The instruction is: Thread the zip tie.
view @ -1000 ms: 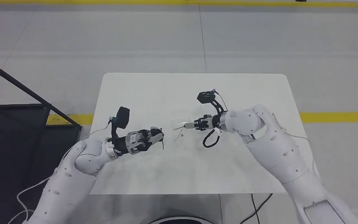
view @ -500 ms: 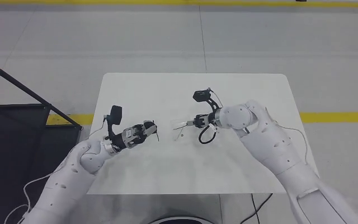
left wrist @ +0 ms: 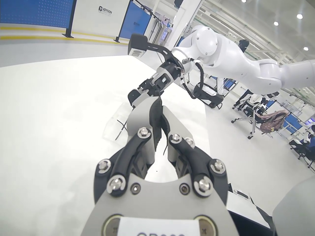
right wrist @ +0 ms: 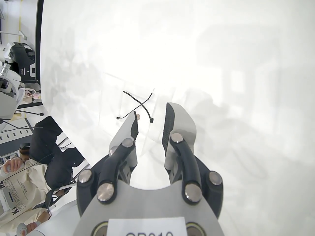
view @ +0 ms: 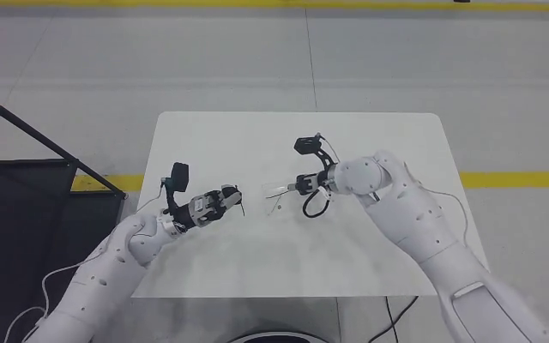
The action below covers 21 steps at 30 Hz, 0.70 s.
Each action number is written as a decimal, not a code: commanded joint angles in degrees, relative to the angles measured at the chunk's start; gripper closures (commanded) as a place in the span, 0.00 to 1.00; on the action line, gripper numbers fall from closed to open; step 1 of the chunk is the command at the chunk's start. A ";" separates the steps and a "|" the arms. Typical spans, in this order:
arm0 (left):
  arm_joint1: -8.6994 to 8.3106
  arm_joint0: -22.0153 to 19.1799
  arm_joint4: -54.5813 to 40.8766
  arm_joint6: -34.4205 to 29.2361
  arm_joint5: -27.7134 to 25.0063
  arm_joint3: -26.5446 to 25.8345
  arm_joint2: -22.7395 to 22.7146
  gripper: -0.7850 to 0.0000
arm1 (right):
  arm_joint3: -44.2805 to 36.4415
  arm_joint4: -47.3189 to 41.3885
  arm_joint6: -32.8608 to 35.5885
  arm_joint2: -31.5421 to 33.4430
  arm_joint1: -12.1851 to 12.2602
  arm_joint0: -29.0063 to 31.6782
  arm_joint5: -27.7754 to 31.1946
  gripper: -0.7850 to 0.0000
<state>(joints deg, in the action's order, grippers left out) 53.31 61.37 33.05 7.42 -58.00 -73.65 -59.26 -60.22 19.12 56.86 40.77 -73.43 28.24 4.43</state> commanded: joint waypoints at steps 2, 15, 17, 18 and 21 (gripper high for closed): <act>0.00 0.00 0.00 0.00 0.00 0.00 0.00 1.00 | 0.88 -0.36 -0.06 0.01 -0.28 -0.23 0.34 0.69; 0.00 0.00 0.00 0.00 0.00 0.00 0.00 1.00 | 2.86 -1.23 -0.87 0.99 -0.78 0.22 3.56 0.89; 0.00 0.00 0.00 0.00 0.00 0.00 0.00 1.00 | 2.78 -1.16 -0.95 1.21 -0.78 0.37 3.65 0.90; 0.00 0.00 0.00 0.00 0.00 0.00 0.00 1.00 | 2.70 -1.11 -1.01 1.33 -0.78 0.44 3.71 0.90; 0.00 0.00 0.00 0.00 0.00 0.00 0.00 1.00 | 2.53 -1.12 -1.24 1.85 -0.71 0.71 3.86 0.93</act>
<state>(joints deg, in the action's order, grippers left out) 53.31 61.37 33.05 7.42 -58.00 -73.65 -59.26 -57.63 18.04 55.75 42.42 -74.17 28.86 8.23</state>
